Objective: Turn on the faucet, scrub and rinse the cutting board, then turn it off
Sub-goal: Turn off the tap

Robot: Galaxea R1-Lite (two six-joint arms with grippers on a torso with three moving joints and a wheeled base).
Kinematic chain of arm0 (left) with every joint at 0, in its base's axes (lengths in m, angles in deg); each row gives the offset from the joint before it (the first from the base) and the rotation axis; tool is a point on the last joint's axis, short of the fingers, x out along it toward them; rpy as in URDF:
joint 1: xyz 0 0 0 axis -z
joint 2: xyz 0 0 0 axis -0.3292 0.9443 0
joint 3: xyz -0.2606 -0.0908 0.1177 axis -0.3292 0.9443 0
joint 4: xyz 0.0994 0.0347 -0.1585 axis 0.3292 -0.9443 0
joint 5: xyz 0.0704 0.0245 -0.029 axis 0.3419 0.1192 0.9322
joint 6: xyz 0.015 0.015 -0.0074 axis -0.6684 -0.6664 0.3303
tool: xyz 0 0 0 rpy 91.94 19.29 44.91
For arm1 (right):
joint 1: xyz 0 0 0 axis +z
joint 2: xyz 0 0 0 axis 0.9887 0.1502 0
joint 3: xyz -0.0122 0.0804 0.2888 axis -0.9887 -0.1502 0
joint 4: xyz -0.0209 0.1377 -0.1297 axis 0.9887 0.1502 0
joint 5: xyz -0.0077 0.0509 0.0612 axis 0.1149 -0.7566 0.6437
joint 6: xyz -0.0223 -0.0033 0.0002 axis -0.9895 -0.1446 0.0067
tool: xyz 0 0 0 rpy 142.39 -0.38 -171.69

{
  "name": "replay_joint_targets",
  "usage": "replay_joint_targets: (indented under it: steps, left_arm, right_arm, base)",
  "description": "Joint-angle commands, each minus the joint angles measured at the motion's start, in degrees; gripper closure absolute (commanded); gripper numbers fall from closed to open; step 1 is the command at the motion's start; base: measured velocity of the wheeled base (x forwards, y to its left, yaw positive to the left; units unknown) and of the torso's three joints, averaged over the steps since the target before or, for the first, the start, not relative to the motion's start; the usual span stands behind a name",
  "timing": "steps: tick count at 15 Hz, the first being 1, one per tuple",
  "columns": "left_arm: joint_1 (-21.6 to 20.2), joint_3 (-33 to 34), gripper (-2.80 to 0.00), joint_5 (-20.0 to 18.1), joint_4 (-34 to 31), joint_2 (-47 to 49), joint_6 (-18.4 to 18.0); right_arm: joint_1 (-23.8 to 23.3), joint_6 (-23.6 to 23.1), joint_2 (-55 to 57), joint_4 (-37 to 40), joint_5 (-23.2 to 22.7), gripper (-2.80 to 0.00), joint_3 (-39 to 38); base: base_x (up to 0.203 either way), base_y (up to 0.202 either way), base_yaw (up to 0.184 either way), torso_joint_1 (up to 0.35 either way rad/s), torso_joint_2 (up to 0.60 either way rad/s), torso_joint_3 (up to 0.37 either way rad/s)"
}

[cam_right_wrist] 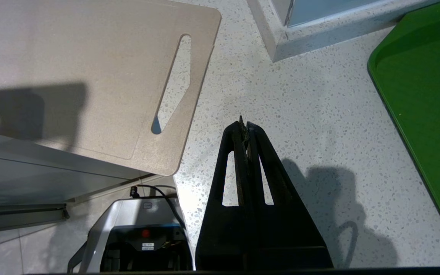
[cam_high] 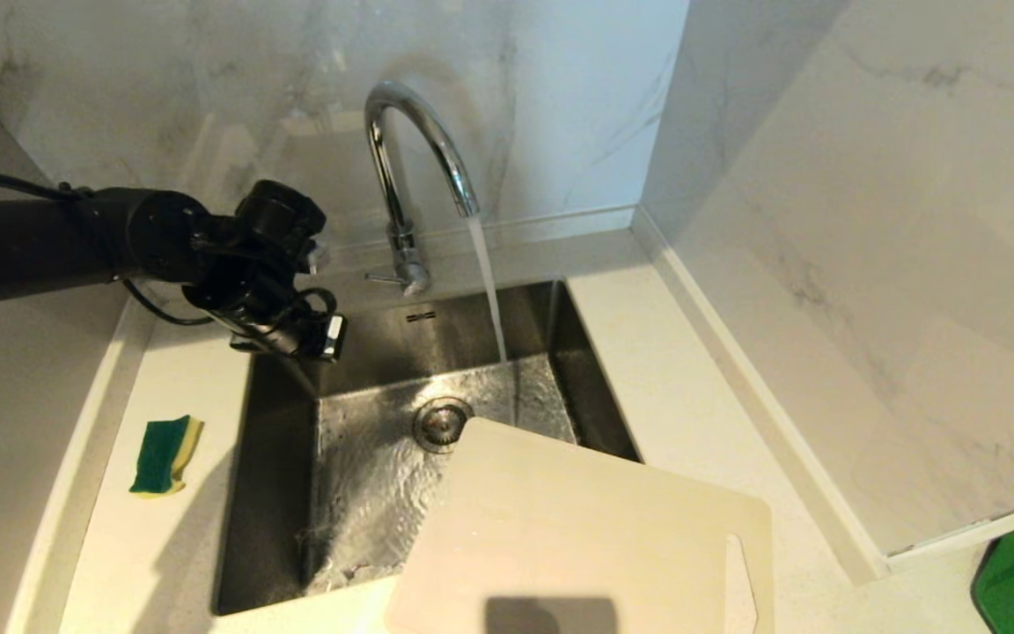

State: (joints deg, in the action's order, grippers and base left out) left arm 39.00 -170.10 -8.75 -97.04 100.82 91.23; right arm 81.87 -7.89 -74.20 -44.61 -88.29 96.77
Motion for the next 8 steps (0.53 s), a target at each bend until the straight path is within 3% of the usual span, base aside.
replay_joint_targets:
  steps: [1,4,8]
  left_arm:
    - [0.81,-0.13,0.00,0.18,4.58,2.81,0.02]
    - [1.95,-0.13,0.00,0.23,15.19,4.10,0.15]
    - [2.28,-0.13,0.00,1.13,21.48,4.70,-0.17]
  right_arm:
    - [0.02,0.05,0.01,0.13,0.02,0.00,0.00]
    - [0.02,0.05,0.01,0.13,0.02,0.00,0.00]
    - [0.02,0.05,0.01,0.13,0.02,0.00,0.00]
  base:
    - [0.000,0.000,0.000,0.000,0.00,0.000]
    - [0.000,0.000,0.000,0.000,0.00,0.000]
    - [0.000,0.000,0.000,0.000,0.00,0.000]
